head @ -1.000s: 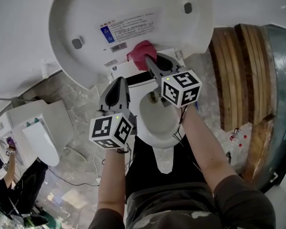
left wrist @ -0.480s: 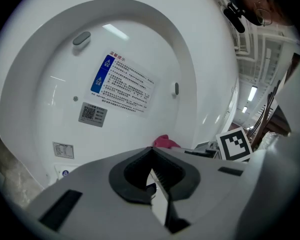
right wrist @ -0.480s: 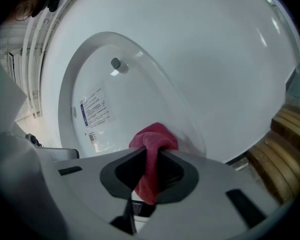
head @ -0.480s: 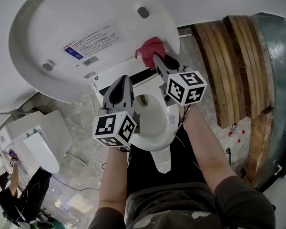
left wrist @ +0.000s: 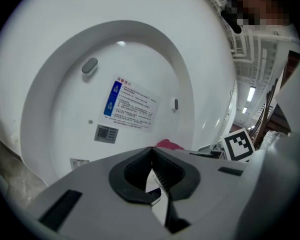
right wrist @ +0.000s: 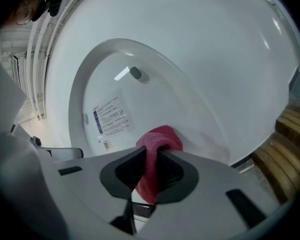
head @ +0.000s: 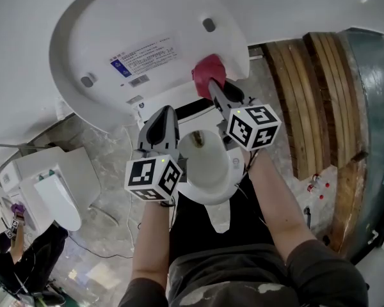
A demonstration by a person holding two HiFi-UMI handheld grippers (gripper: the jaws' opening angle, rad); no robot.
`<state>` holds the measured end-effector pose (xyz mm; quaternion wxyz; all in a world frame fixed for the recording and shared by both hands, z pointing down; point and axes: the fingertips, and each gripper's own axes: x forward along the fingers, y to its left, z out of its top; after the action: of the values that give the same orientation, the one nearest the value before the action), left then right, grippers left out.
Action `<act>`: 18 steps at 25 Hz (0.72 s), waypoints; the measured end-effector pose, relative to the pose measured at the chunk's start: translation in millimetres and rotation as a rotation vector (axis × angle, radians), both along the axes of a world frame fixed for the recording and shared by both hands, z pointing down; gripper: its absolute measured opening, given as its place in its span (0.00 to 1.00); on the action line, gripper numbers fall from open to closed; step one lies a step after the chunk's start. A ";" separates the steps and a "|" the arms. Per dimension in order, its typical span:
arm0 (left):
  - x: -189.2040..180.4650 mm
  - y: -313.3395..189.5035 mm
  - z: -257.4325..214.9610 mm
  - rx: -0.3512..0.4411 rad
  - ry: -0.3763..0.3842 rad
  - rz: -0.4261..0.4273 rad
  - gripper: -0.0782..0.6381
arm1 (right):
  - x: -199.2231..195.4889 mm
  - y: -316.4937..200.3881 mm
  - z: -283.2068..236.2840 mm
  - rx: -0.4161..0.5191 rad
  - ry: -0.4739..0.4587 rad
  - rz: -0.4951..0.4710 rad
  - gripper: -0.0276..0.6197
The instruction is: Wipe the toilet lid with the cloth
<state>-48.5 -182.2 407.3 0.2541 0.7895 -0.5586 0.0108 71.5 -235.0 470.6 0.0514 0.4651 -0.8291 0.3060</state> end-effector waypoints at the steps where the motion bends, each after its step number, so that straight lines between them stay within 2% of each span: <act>1: -8.4 2.5 -5.8 0.008 -0.003 -0.007 0.12 | -6.7 3.6 -7.1 0.004 -0.009 -0.006 0.12; 5: -52.0 11.3 -32.5 0.041 -0.007 -0.064 0.12 | -37.4 15.6 -38.7 0.019 -0.046 -0.034 0.12; 9: -98.8 12.2 -71.4 0.113 -0.001 -0.129 0.12 | -76.2 12.9 -80.7 0.076 -0.056 -0.095 0.12; 13: -136.8 22.5 -107.1 0.163 -0.018 -0.135 0.12 | -107.2 26.9 -116.5 0.109 -0.032 -0.141 0.12; 18: -168.2 17.1 -139.5 0.223 -0.037 -0.106 0.12 | -125.2 29.2 -152.4 0.146 -0.012 -0.183 0.12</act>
<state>-216.7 -165.1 267.8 0.1546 0.7817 -0.6021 -0.0502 -53.7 -205.8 318.3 0.0402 0.3880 -0.8886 0.2415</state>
